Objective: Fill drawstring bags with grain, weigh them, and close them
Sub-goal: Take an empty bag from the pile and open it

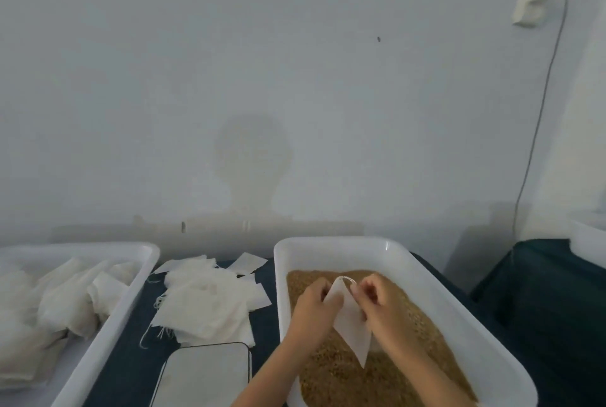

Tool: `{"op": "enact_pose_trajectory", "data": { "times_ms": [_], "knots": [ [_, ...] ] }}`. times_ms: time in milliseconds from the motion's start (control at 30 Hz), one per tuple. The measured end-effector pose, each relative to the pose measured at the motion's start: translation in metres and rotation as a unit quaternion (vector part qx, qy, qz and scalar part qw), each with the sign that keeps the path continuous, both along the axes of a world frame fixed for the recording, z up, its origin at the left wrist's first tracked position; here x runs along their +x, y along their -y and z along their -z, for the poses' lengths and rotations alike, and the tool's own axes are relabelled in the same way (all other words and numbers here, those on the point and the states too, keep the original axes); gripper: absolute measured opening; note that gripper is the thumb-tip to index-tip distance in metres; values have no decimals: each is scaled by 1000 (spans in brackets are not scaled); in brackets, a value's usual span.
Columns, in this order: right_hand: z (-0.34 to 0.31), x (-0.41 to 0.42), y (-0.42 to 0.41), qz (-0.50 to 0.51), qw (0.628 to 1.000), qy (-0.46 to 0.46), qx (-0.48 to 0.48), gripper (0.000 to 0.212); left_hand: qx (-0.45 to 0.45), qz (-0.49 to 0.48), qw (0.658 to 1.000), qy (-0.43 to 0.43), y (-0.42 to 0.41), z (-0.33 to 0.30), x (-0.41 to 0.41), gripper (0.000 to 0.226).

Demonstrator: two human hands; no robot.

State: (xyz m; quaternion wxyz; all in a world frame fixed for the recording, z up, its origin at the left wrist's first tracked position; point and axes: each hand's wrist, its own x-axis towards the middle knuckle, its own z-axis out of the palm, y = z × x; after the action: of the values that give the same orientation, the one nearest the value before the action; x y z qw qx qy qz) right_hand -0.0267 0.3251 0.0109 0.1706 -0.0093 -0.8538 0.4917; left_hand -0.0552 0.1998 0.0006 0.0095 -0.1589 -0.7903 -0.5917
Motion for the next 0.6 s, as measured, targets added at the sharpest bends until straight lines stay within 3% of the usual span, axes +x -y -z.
{"op": "enact_pose_trajectory", "data": {
  "times_ms": [100, 233, 467, 600],
  "knots": [
    [-5, 5, 9, -89, 979, 88, -162, 32, 70, 60, 995, 50, 1, -3, 4, 23],
    [-7, 9, 11, -106, 968, 73, -215, 33, 119, 109, 984, 78, 6, -8, 11, 28],
    [-7, 10, 8, -121, 965, 82, -217, 29, 73, 96, 992, 29, 7, -9, 12, 24],
    [-5, 6, 8, -104, 984, 80, -121, 39, -1, 61, 998, -21, 6, -3, 11, 20]
  ]
}}
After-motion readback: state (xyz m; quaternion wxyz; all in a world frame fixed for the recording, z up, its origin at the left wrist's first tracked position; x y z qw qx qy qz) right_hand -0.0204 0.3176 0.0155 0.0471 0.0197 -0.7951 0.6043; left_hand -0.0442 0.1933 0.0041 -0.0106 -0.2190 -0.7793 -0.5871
